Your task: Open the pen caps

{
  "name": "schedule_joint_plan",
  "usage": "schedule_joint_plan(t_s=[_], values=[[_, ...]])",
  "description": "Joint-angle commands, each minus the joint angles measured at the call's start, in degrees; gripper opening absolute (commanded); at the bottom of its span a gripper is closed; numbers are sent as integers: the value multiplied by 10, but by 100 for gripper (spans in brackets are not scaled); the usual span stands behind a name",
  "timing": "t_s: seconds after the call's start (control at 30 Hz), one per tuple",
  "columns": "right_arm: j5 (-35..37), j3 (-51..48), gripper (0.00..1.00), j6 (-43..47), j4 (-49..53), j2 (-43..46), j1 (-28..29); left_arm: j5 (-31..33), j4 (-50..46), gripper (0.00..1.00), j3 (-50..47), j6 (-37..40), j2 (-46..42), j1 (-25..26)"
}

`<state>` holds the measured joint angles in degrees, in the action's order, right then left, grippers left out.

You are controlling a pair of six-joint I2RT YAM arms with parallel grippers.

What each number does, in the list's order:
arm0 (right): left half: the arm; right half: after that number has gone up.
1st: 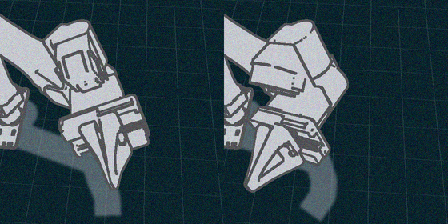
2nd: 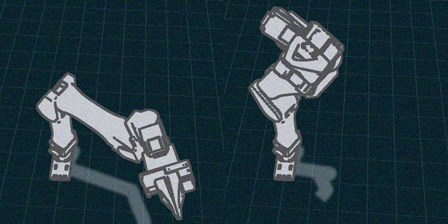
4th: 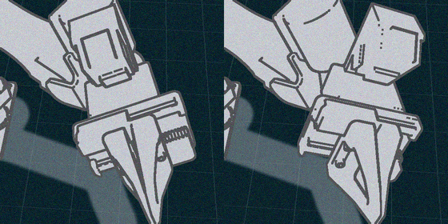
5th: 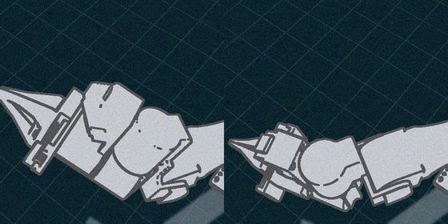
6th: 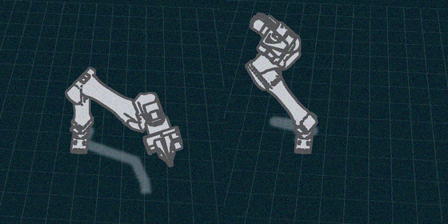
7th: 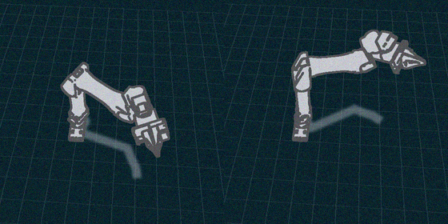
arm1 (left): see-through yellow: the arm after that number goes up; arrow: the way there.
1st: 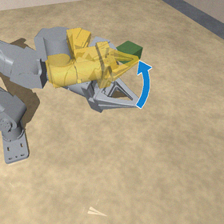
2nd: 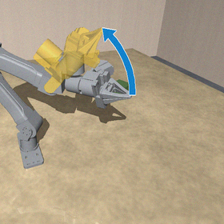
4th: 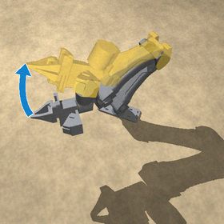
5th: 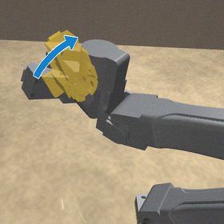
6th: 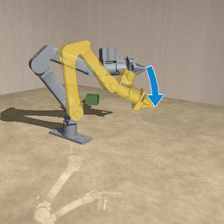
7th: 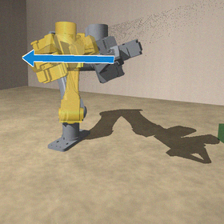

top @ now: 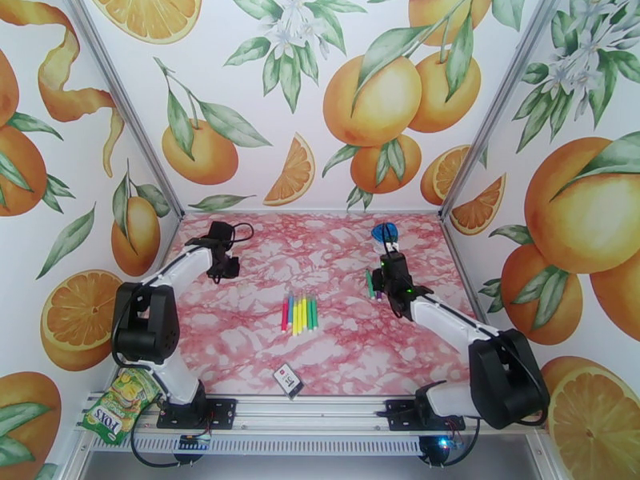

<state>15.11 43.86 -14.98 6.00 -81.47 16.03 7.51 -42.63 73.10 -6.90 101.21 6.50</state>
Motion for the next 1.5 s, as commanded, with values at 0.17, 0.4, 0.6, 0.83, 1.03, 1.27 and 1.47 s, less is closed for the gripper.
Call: schedule_joint_plan(t_s=[0.17,0.4,0.6,0.83,1.03,1.27,1.47], values=[[5,57,4,-12,71,-50,-31,9,0,0,-8,6,26,-6],[-23,86,6,-27,110,-87,-49,6,-2,0,-3,6,49,-9],[-48,113,7,-41,145,-129,-66,5,-6,0,-2,5,61,-9],[-61,140,9,-41,165,-163,-70,2,-12,0,0,3,77,-10],[-62,159,11,-45,188,-189,-71,-2,-17,0,2,5,90,-10],[-64,166,13,-47,197,-200,-75,-5,-19,4,4,6,98,-10],[-64,170,19,-50,205,-207,-77,-9,-21,6,6,8,103,-11]])
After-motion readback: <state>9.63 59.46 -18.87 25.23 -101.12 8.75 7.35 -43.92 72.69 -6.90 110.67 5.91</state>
